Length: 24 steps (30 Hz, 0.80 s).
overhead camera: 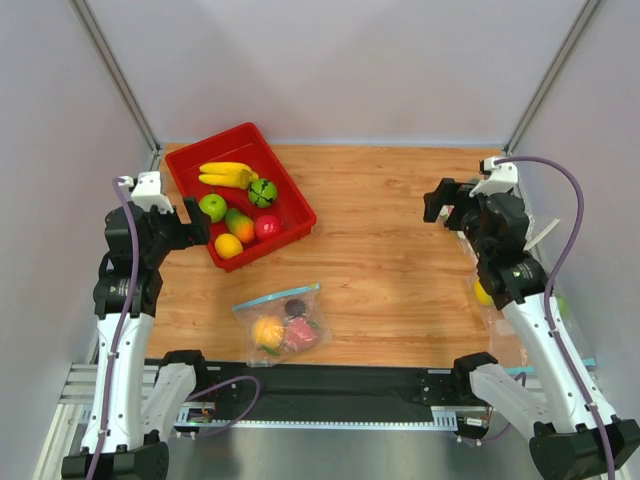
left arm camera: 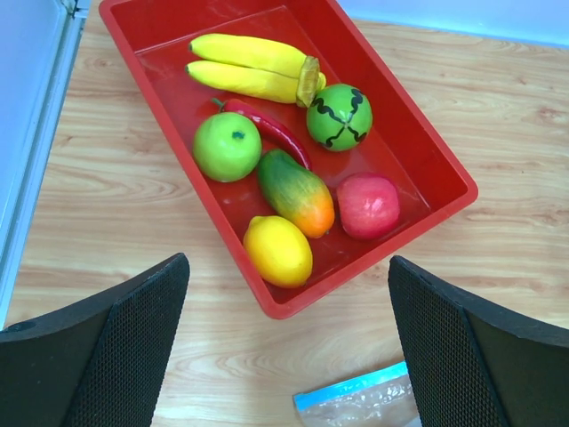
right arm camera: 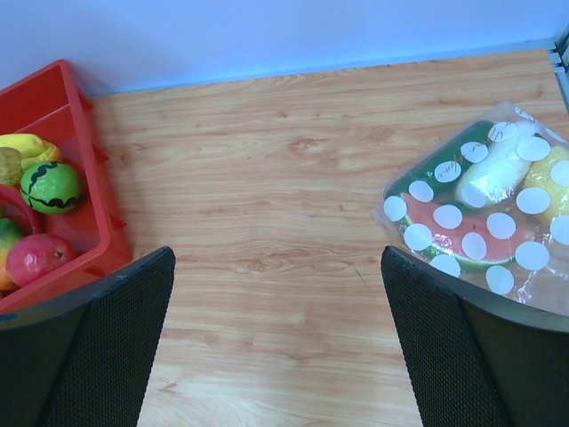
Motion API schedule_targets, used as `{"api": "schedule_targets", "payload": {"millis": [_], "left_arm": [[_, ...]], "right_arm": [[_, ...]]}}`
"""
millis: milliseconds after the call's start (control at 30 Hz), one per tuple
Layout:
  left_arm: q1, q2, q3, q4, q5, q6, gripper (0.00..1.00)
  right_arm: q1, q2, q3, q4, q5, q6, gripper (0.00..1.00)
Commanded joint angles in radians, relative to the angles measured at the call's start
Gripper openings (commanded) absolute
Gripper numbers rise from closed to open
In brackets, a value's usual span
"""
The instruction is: Open the zip-top bag and remove the fake food
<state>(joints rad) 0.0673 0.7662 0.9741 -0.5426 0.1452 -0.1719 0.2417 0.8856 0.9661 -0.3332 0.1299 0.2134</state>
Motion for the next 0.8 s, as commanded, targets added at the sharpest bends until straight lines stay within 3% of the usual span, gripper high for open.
{"api": "schedule_targets", "payload": {"millis": [0,400,633,767], "left_arm": [[0.005,-0.011,0.021,0.016,-0.024,0.012,0.99],[0.005,-0.01,0.021,0.015,-0.033,0.002,0.99],[0.005,-0.011,0.018,0.026,0.007,-0.003,0.99],[0.005,-0.01,0.017,0.029,0.022,-0.001,0.99]], "right_arm": [[-0.005,-0.002,0.002,0.029,0.013,0.0,1.0],[-0.018,-0.01,-0.004,0.016,0.022,-0.003,1.0],[-0.022,0.018,0.008,-0.013,-0.114,-0.019,1.0],[-0.024,0.074,-0.016,-0.018,-0.274,0.013,1.0]]}}
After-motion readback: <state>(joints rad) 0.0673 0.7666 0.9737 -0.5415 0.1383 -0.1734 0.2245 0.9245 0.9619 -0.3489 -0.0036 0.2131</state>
